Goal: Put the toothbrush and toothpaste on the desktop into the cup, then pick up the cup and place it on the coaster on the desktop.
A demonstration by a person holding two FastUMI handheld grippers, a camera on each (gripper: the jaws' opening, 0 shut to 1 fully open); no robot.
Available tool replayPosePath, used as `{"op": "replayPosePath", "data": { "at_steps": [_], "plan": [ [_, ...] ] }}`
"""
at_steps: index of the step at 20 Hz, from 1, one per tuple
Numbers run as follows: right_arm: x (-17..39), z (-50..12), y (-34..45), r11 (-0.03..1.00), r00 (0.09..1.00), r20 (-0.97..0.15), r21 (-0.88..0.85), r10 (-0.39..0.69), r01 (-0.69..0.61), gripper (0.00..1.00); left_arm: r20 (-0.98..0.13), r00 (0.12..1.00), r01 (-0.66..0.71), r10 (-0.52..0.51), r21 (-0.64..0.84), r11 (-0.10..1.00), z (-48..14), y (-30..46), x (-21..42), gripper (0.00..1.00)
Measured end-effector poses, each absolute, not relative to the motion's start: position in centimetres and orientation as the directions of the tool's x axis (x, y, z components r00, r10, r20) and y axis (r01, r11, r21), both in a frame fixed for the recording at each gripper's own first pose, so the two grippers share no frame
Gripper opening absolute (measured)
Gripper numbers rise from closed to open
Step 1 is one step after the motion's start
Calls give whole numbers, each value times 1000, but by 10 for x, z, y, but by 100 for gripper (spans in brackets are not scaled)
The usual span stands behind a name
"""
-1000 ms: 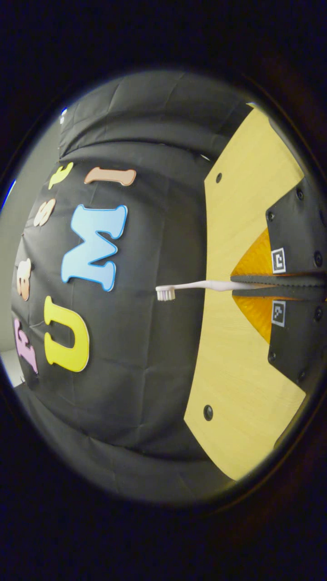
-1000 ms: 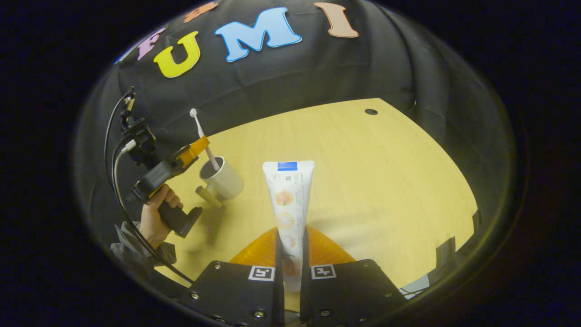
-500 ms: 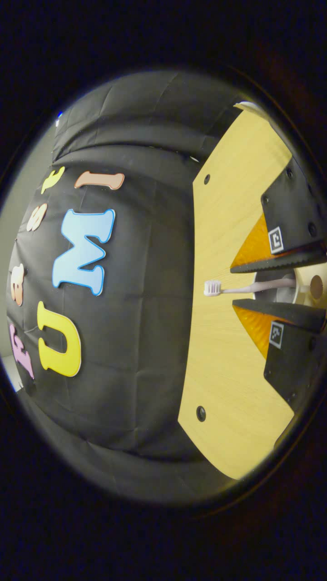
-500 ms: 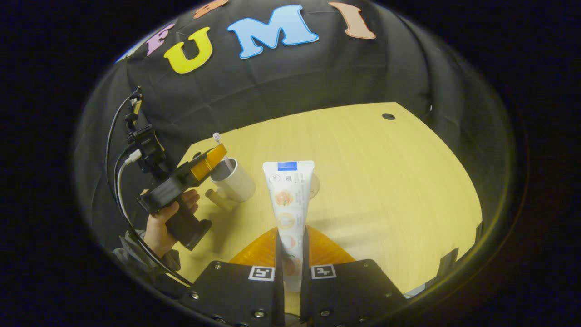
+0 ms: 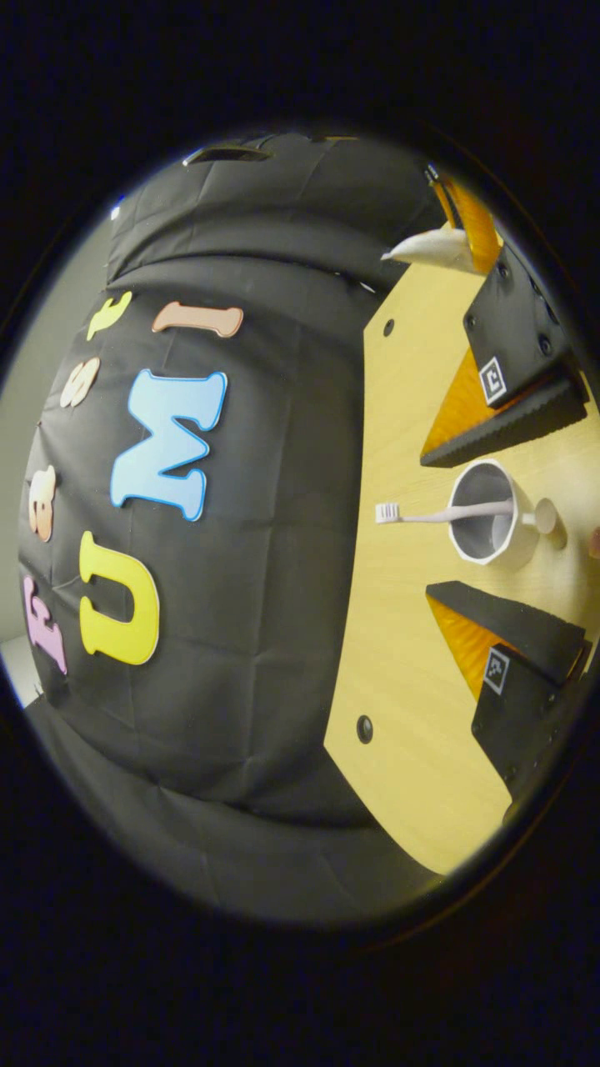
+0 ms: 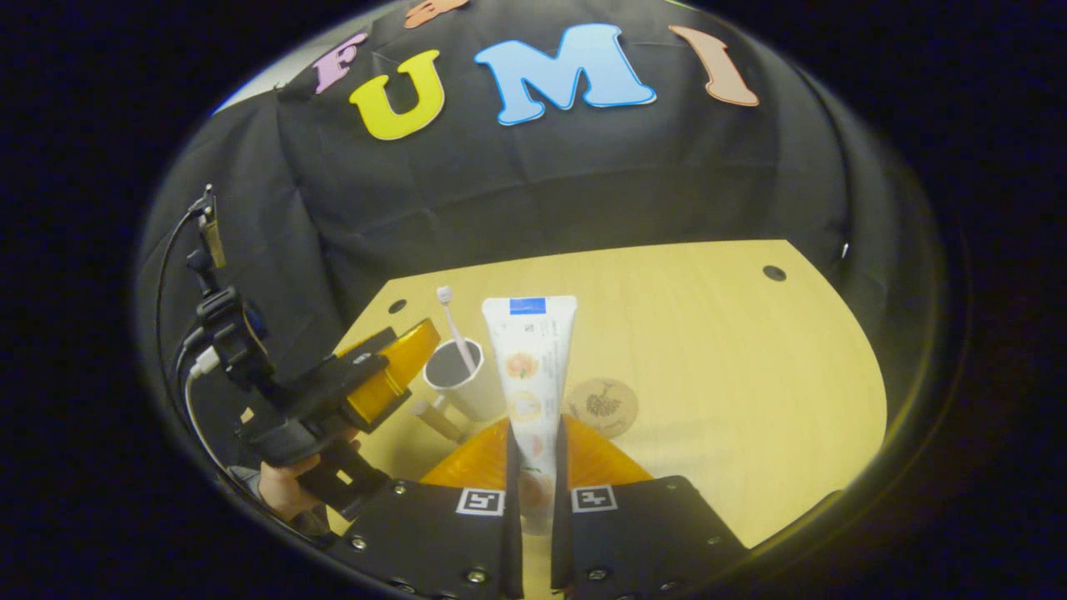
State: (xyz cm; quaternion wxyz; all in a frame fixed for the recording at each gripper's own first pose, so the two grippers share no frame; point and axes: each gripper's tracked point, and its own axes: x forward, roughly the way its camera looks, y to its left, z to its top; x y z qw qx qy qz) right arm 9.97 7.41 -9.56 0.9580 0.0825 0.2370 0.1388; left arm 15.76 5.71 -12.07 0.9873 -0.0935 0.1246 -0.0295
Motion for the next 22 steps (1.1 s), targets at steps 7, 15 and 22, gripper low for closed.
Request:
{"op": "replayPosePath", "data": {
  "at_steps": [7,15,22],
  "plan": [
    [148,-60,122,911,865,-312,255,394,-323,14,-270,962,-26,-40,-236,971,-116,77,117,90],
    [199,-42,178,890,872,-206,208,444,-405,14,-297,955,-71,-15,-277,958,-112,95,84,89],
    [230,-43,211,884,874,-145,143,464,-446,14,-314,949,-103,10,-280,954,-117,109,65,90]
  ]
}}
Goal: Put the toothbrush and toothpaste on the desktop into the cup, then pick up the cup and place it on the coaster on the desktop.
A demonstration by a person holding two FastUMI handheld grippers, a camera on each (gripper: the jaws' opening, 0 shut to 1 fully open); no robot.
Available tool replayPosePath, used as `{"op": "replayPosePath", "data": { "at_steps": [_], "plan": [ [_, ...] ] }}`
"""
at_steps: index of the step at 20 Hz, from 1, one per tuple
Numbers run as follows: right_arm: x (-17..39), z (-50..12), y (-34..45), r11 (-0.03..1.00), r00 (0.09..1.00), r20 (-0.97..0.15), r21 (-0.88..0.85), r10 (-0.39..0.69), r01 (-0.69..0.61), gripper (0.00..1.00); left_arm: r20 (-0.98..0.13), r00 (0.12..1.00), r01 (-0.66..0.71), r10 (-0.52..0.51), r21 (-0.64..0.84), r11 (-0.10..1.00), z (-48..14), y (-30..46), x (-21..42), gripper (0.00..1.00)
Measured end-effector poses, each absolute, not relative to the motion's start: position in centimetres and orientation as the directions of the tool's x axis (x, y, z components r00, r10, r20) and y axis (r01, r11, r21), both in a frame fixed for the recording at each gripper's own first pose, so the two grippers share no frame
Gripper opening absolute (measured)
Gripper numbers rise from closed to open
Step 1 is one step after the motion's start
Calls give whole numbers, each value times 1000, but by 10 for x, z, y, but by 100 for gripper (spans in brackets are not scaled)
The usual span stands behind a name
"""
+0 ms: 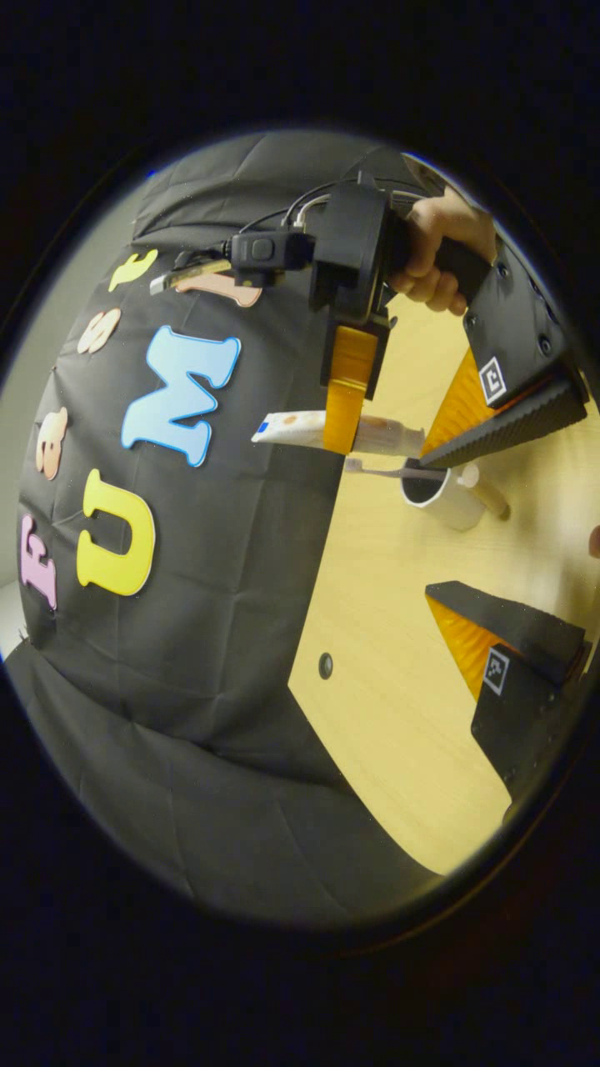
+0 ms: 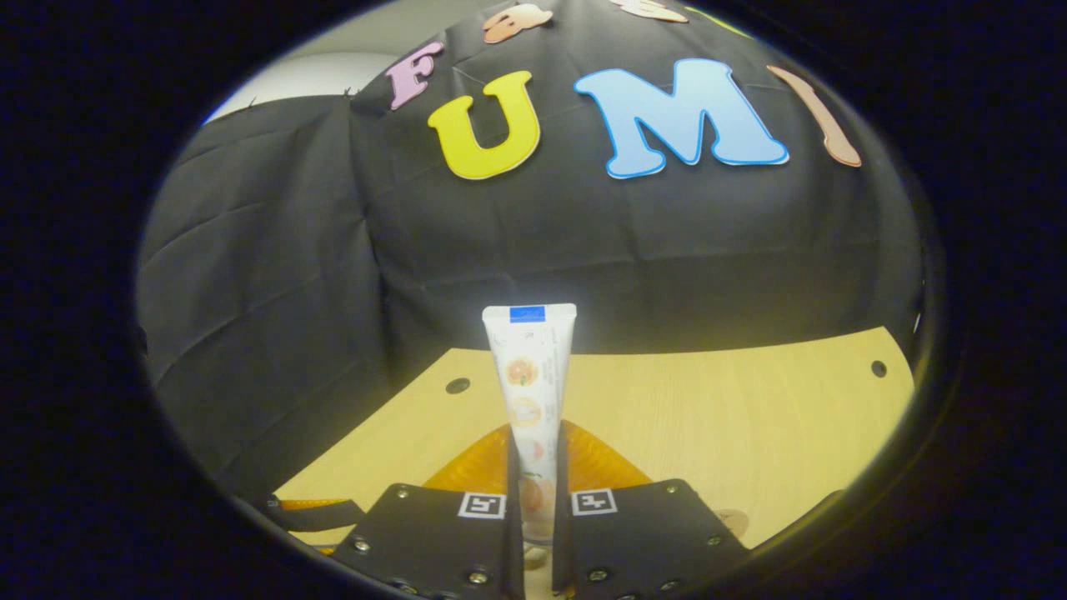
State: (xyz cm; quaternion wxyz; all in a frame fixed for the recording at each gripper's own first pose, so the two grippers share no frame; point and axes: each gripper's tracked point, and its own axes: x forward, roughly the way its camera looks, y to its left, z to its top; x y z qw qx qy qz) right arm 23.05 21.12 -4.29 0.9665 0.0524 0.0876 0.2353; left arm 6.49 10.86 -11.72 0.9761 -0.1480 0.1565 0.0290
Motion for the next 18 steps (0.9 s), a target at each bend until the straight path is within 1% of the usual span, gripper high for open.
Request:
{"op": "replayPosePath", "data": {
  "at_steps": [3,6,7,13,15,16,17,18],
  "plan": [
    [237,-59,223,889,874,-160,86,459,-451,14,-319,948,-121,25,-287,950,-118,114,59,90],
    [245,-81,229,893,870,-207,35,447,-450,18,-327,944,-137,37,-289,948,-121,118,55,90],
    [243,-88,228,892,868,-223,23,444,-451,18,-328,944,-141,41,-289,947,-121,119,54,90],
    [233,-107,219,896,858,-295,-15,420,-443,25,-337,940,-165,59,-295,941,-126,123,50,90],
    [226,-104,217,895,856,-302,-18,420,-446,32,-337,939,-168,62,-296,940,-129,123,48,90],
    [226,-109,218,895,854,-308,-21,419,-446,43,-336,940,-170,64,-295,940,-127,123,48,90],
    [225,-107,217,894,855,-307,-28,418,-447,49,-336,940,-169,64,-295,941,-127,122,48,90],
    [221,-105,214,895,856,-306,-32,416,-446,52,-337,939,-169,64,-294,941,-126,121,48,90]
  ]
}}
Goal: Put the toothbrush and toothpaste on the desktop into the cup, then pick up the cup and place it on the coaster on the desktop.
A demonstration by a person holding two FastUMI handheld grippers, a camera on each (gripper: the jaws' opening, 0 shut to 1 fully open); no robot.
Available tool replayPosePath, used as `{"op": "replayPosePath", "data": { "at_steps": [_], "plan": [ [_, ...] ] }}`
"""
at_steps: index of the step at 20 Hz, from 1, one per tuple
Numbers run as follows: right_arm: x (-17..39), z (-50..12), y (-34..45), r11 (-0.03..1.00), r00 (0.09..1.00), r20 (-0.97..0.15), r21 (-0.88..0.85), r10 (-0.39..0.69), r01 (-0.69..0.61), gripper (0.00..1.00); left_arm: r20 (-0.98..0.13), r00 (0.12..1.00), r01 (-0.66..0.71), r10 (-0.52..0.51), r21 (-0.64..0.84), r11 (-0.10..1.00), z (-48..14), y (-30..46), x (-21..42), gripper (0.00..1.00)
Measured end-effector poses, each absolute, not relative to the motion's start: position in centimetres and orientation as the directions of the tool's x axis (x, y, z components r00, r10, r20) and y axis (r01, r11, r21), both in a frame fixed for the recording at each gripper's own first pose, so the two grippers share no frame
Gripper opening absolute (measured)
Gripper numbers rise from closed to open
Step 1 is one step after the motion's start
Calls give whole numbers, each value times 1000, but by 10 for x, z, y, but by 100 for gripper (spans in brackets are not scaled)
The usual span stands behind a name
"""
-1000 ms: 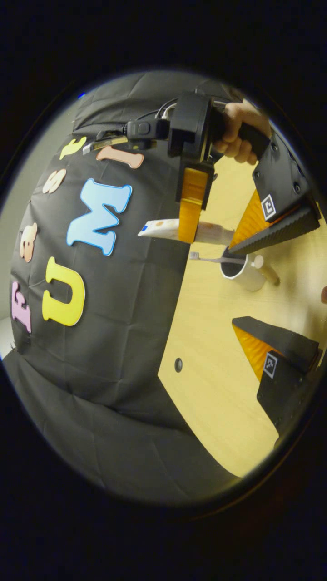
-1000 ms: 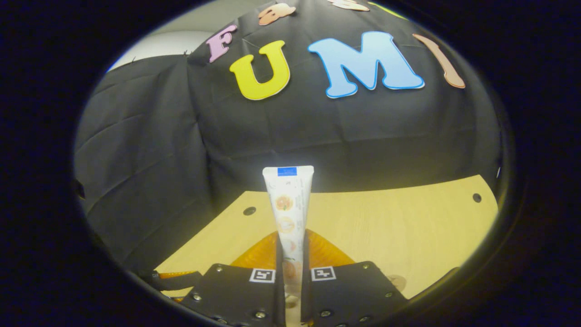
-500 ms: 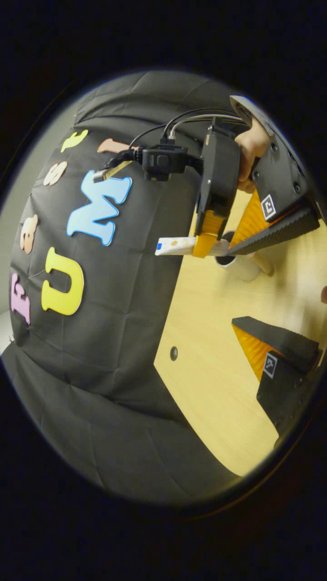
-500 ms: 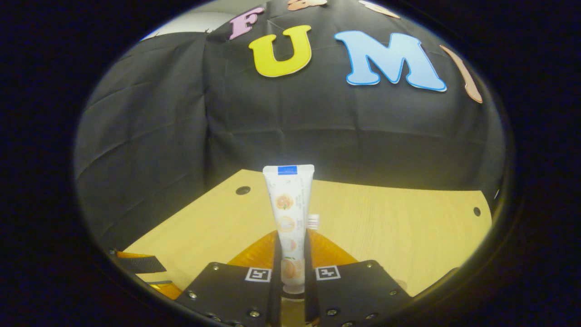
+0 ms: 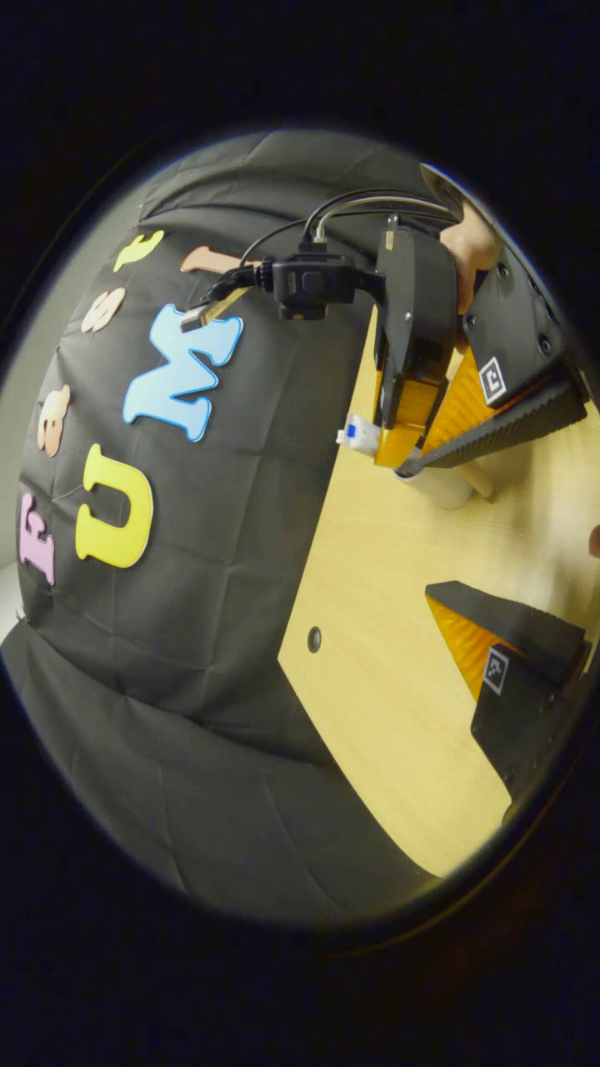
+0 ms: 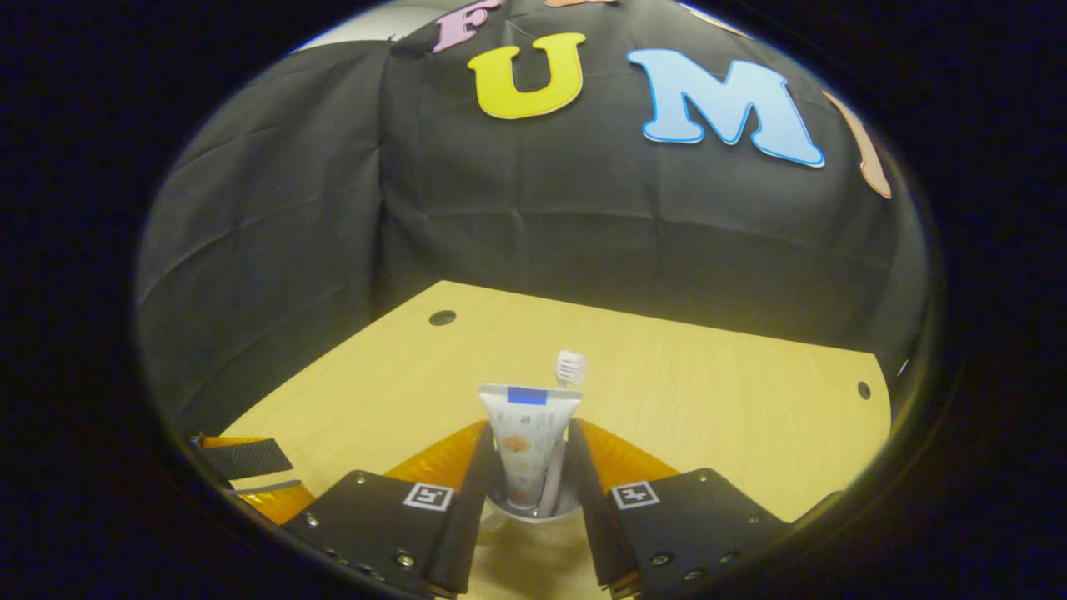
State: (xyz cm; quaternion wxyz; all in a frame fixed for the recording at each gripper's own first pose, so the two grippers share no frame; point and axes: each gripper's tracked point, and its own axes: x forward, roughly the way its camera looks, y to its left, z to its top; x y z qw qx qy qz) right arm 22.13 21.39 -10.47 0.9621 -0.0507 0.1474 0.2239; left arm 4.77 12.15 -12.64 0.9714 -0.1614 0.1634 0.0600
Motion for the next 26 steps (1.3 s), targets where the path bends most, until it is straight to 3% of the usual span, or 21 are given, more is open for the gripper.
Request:
{"op": "replayPosePath", "data": {
  "at_steps": [1,4,10,11,15,24,25,26],
  "plan": [
    [219,-101,213,895,857,-303,-29,416,-445,54,-339,939,-169,63,-295,941,-128,121,47,90],
    [209,-90,207,896,862,-283,-20,420,-443,86,-338,940,-161,54,-300,940,-127,116,48,90],
    [185,-46,180,906,887,-196,27,418,-421,86,-349,937,-130,21,-293,947,-130,103,55,90],
    [179,-37,173,909,892,-182,33,414,-415,82,-356,934,-121,10,-292,949,-131,99,57,90],
    [149,-20,133,926,915,-145,49,377,-374,86,-399,916,-89,-33,-284,955,-143,81,70,90],
    [96,-43,26,975,952,-217,92,217,-202,86,-510,849,8,-135,-243,970,-172,49,105,89],
    [94,-47,17,979,953,-229,93,200,-183,81,-530,834,24,-152,-241,970,-179,44,110,90],
    [91,-52,10,981,952,-243,93,188,-170,86,-555,816,34,-164,-236,971,-187,39,115,90]
  ]
}}
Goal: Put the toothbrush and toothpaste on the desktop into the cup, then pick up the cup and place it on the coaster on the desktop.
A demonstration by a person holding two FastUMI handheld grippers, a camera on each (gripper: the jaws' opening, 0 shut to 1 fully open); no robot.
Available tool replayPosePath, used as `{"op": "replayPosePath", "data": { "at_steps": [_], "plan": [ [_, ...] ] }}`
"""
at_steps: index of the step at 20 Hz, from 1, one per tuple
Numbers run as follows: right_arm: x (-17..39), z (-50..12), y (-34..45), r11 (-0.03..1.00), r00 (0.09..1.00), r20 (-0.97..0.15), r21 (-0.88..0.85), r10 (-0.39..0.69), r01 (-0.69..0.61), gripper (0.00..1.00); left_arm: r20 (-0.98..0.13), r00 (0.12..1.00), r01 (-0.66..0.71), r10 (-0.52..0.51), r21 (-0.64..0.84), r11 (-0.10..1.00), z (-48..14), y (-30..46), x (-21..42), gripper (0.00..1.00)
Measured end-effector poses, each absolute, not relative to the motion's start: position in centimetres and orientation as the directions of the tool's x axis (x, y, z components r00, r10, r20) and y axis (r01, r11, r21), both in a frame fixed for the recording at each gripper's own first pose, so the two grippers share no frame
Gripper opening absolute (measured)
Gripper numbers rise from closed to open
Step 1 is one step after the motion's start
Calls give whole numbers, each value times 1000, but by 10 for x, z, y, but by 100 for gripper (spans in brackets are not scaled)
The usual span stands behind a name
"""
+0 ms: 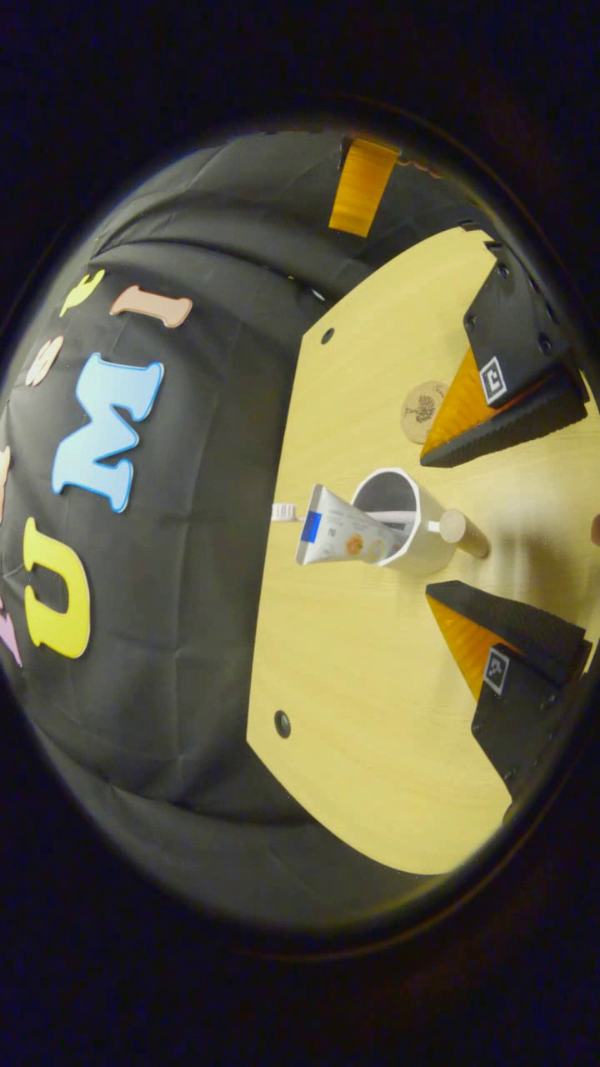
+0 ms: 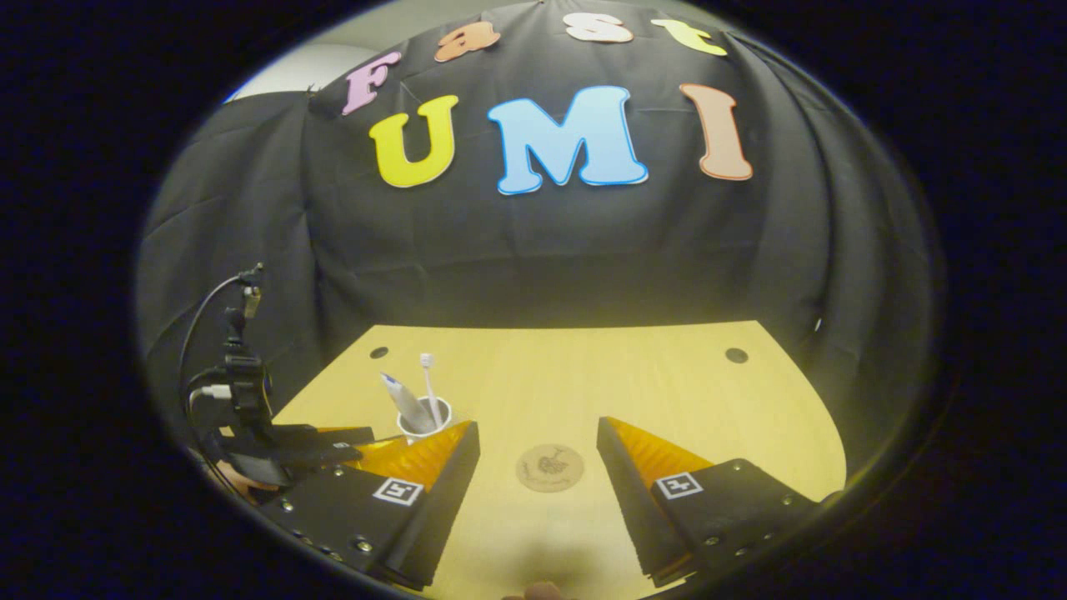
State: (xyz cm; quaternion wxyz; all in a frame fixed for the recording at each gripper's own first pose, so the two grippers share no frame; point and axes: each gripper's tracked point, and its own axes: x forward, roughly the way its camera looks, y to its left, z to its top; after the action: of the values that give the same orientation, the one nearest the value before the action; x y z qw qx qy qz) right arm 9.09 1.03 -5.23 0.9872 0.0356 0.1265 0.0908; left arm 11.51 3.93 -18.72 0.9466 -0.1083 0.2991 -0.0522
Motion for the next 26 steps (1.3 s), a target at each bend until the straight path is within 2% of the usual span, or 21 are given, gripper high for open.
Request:
{"op": "replayPosePath", "data": {
  "at_steps": [8,9,11,12,18,20,21,22,23,26],
  "plan": [
    [72,-101,-24,989,917,-378,114,127,-90,86,-739,654,82,-161,-142,986,-242,35,137,90],
    [71,-104,-28,990,915,-386,115,119,-80,82,-750,642,84,-158,-136,987,-248,34,139,90],
    [69,-106,-35,991,912,-397,117,102,-60,82,-772,616,95,-156,-123,988,-254,33,142,90],
    [70,-107,-38,992,911,-401,119,94,-49,86,-779,608,101,-155,-118,988,-256,32,144,89],
    [76,-114,-50,987,897,-438,159,69,2,86,-828,541,128,-150,-95,987,-275,29,144,90],
    [77,-116,-53,986,893,-446,165,65,11,82,-833,536,133,-139,-79,988,-278,34,148,90],
    [77,-118,-54,986,889,-453,165,62,15,86,-836,533,131,-130,-70,989,-279,36,150,89],
    [75,-122,-55,986,885,-462,164,61,18,86,-839,529,131,-127,-67,989,-280,38,149,83],
    [76,-124,-54,986,880,-471,166,63,19,86,-842,522,126,-133,-77,989,-281,36,148,86],
    [77,-134,-51,984,864,-498,178,71,21,86,-854,500,112,-143,-101,989,-289,34,146,78]
  ]
}}
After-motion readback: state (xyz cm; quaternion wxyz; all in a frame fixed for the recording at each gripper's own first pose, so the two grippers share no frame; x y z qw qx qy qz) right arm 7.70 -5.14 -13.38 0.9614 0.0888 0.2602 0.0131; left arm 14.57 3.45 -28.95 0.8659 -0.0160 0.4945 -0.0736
